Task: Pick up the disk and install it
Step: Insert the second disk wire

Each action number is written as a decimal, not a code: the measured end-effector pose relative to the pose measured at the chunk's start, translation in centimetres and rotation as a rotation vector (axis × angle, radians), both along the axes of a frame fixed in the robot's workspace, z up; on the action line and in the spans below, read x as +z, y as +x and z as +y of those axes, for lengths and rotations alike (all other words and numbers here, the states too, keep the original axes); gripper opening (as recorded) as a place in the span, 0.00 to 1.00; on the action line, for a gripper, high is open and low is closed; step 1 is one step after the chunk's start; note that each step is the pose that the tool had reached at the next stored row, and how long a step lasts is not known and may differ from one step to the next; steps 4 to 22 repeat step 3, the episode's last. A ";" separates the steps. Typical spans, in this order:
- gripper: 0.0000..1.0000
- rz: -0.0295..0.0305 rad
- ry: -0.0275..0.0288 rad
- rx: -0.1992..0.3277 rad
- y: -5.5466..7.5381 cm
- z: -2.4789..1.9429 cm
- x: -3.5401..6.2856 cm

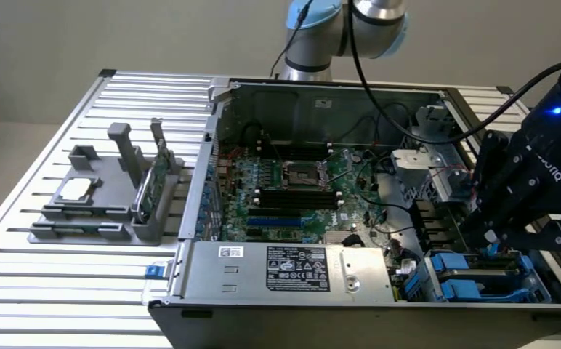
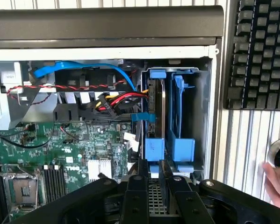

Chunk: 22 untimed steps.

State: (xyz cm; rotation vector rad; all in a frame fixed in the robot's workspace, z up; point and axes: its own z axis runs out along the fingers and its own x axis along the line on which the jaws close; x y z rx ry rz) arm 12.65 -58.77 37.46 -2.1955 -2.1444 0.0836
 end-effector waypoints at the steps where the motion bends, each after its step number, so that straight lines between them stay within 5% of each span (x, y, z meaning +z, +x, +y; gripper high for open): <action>1: 0.24 0.0000 0.0000 0.000 0.0 0.00 0.00; 22: 0.24 0.0000 0.0000 0.000 0.0 0.00 0.00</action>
